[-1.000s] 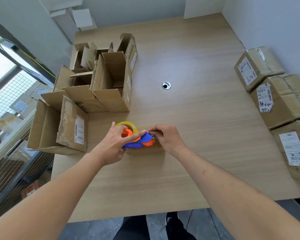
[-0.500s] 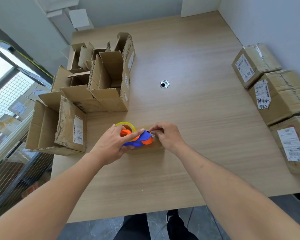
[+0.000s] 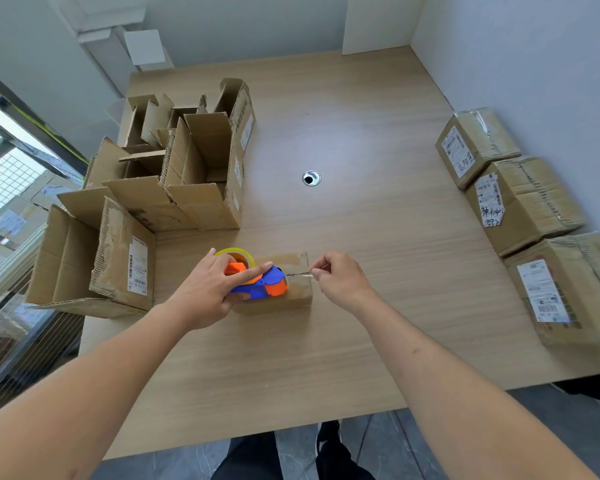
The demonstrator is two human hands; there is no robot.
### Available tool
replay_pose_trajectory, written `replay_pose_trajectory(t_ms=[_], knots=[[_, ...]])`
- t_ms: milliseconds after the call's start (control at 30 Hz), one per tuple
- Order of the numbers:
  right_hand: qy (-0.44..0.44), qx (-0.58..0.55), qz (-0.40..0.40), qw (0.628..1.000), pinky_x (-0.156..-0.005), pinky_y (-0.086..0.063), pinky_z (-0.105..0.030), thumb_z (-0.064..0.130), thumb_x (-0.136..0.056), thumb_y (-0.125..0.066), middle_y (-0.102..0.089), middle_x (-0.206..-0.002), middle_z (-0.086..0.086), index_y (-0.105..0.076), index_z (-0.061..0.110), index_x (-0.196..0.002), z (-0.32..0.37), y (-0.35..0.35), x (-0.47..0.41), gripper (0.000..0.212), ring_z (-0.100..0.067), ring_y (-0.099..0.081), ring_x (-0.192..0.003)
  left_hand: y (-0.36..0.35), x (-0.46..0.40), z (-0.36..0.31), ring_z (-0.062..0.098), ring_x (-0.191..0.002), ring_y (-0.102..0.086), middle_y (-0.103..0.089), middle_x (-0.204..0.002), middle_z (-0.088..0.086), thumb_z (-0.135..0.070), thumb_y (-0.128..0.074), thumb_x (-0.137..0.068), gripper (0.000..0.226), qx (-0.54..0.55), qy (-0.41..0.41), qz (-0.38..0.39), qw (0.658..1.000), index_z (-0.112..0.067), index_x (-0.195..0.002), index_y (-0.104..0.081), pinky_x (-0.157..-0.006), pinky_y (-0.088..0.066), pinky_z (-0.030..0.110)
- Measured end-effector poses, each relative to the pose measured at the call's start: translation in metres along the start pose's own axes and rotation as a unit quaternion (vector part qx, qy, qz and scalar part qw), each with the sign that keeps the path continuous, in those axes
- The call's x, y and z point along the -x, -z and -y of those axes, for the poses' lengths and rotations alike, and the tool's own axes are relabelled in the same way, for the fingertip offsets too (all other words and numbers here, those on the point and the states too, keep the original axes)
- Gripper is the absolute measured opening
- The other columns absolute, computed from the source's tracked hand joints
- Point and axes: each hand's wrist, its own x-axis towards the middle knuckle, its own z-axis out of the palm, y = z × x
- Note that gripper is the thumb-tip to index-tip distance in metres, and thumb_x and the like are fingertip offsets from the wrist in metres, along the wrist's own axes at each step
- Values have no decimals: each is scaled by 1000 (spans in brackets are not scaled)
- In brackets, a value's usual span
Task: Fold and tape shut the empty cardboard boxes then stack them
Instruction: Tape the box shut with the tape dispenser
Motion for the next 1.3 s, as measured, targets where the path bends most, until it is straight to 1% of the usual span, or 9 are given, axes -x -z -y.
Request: replay_pose_trajectory(t_ms=[100, 233, 867, 967, 1067, 1100, 1167, 1200, 1300], knots=[[-33, 32, 7, 999, -86, -56, -36, 20, -93, -62, -72, -90, -1, -65, 24, -82, -7, 5, -7, 12, -25, -69, -92, 3, -2, 0, 25, -118, -44, -45, -120, 1, -43, -50, -104, 73, 13, 7, 13, 1000, -64, -153, 0, -124, -9, 54], [-68, -25, 18, 997, -84, -61, -47, 19, -92, -64, -73, -81, -1, -68, 22, -82, -16, 6, -12, 11, -28, -73, -80, 11, -9, 0, 23, -114, -41, -42, -117, -1, -44, -49, -105, 71, 28, 15, 27, 999, -68, -150, 0, -124, -8, 55], [-107, -53, -15, 993, -80, -62, -46, 27, -92, -70, -72, -87, 3, -69, 30, -76, -29, -27, -36, 16, -26, -71, -84, 7, -7, -4, 28, -120, -38, -40, -123, 2, -47, -47, -105, 69, 34, 23, 29, 999, -70, -149, 2, -121, -19, 48], [-125, -89, -18, 988, -66, -64, -40, 21, -93, -70, -74, -89, -1, -73, 26, -82, -28, -34, -35, 13, -23, -69, -66, 6, -7, -4, 25, -114, -35, -39, -121, 1, -46, -47, -104, 69, 30, 19, 21, 999, -68, -151, -1, -113, -27, 44], [-120, -125, -47, 984, -62, -64, -39, 16, -95, -68, -73, -95, -4, -72, 24, -92, -28, -44, -34, 9, -29, -73, -73, 3, -7, -2, 26, -115, -37, -40, -122, 2, -47, -48, -104, 69, 27, 15, 16, 999, -67, -151, -2, -110, -30, 43], [-111, -136, -53, 983, -64, -64, -40, 15, -95, -67, -71, -95, -3, -70, 25, -108, -28, -47, -34, 16, -30, -72, -76, 2, -7, -1, 26, -116, -38, -41, -123, 2, -47, -48, -104, 70, 29, 16, 17, 999, -67, -151, -1, -110, -29, 43], [-111, -170, -36, 978, -60, -60, -34, 16, -96, -66, -66, -94, 1, -47, 42, -141, -33, -49, -34, 55, -26, -70, -81, 1, -7, 0, 26, -117, -38, -40, -124, 2, -47, -48, -104, 69, 31, 14, 15, 999, -67, -151, -2, -111, -28, 43], [-121, -175, -26, 977, -60, -59, -33, 19, -96, -66, -65, -95, 2, -39, 50, -145, -36, -49, -33, 65, -26, -70, -84, 1, -7, 0, 27, -117, -38, -40, -123, 2, -47, -49, -104, 69, 33, 13, 11, 999, -67, -151, -3, -111, -28, 43], [-86, -149, -51, 984, -85, -60, -45, 27, -94, -65, -66, -101, 11, -57, 47, -130, -38, -55, -35, 42, -23, -70, -95, 1, -7, -1, 27, -119, -37, -40, -121, 1, -47, -50, -103, 68, 39, 15, 6, 999, -67, -152, -5, -113, -26, 44]])
